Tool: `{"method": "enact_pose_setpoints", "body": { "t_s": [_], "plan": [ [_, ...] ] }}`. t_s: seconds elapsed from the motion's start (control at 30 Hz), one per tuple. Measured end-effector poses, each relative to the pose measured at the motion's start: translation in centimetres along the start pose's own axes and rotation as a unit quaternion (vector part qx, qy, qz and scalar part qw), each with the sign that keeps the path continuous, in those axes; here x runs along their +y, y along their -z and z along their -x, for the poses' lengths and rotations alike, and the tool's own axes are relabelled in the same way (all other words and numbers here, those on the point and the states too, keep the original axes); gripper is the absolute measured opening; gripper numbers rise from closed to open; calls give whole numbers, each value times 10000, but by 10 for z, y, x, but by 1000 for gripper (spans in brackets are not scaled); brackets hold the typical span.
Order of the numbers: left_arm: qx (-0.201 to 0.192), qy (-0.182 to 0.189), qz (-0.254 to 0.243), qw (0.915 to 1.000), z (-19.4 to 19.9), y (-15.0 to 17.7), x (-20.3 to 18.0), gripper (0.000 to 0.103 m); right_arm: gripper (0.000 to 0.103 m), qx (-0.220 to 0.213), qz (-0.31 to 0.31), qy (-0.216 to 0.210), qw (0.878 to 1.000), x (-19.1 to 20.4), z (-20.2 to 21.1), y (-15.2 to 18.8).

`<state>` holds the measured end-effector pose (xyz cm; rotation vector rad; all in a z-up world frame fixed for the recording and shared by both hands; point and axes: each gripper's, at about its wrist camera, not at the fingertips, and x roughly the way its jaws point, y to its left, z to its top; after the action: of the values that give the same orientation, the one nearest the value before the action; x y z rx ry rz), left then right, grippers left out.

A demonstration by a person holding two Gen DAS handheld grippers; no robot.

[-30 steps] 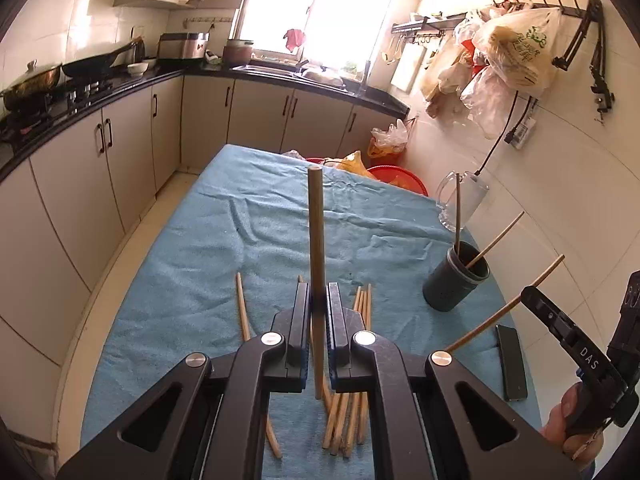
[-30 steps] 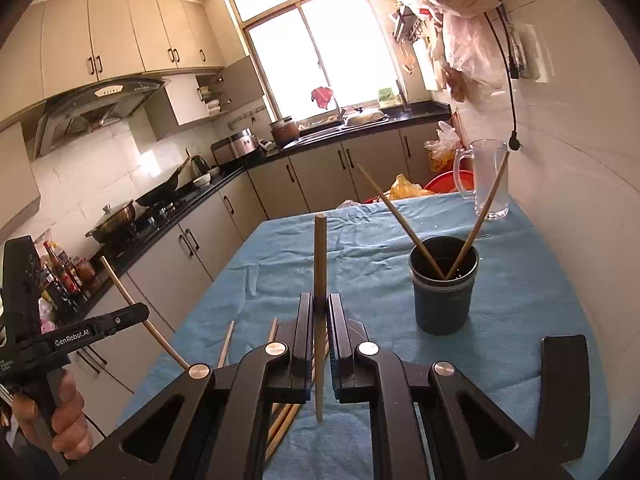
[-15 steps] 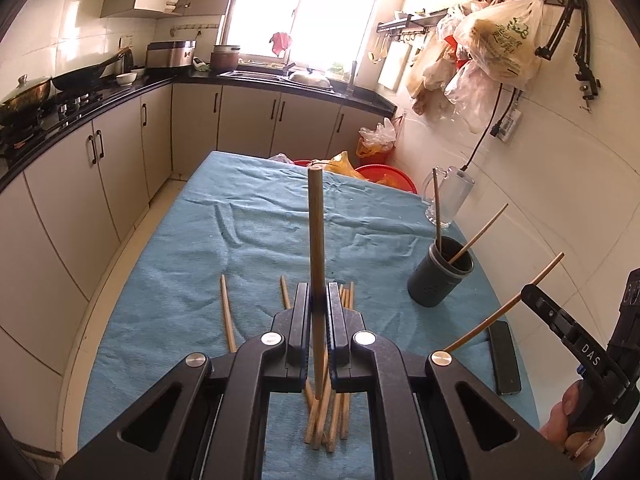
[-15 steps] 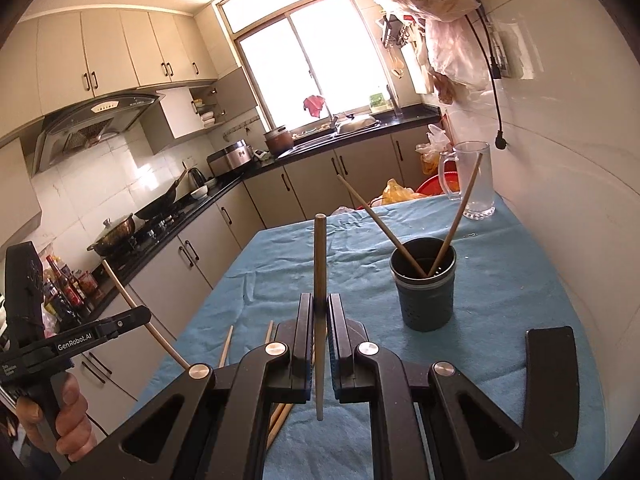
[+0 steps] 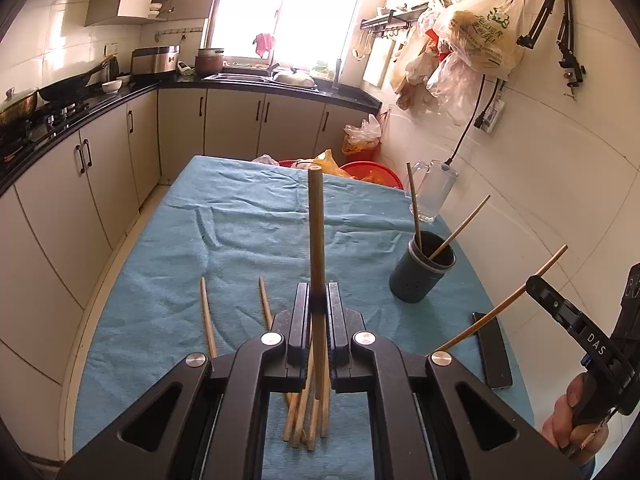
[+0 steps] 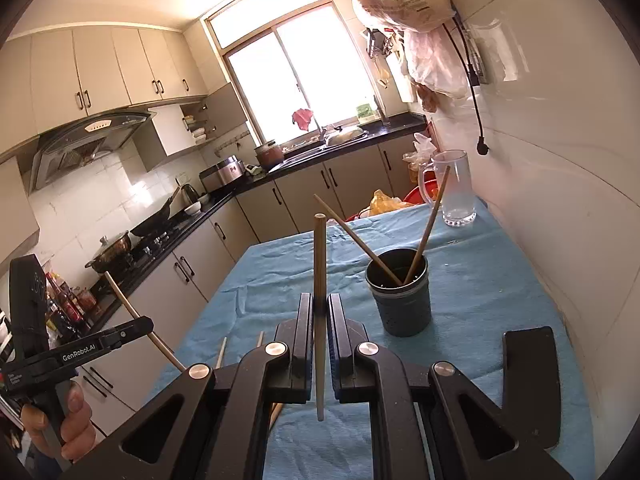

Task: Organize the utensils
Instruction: 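Lift the chopstick upright with the left gripper and lower it into the grey cup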

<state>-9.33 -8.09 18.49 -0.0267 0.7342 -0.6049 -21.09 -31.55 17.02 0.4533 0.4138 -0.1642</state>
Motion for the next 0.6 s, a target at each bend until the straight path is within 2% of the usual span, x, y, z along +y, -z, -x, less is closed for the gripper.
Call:
{"method": "enact_pose_setpoints", "body": {
  "t_s": [0.6],
  "plan": [
    [-20,298,-381,9988,-6,-24,-50,6,7,-287,-373,63,9989,-33,24,-15]
  ]
}}
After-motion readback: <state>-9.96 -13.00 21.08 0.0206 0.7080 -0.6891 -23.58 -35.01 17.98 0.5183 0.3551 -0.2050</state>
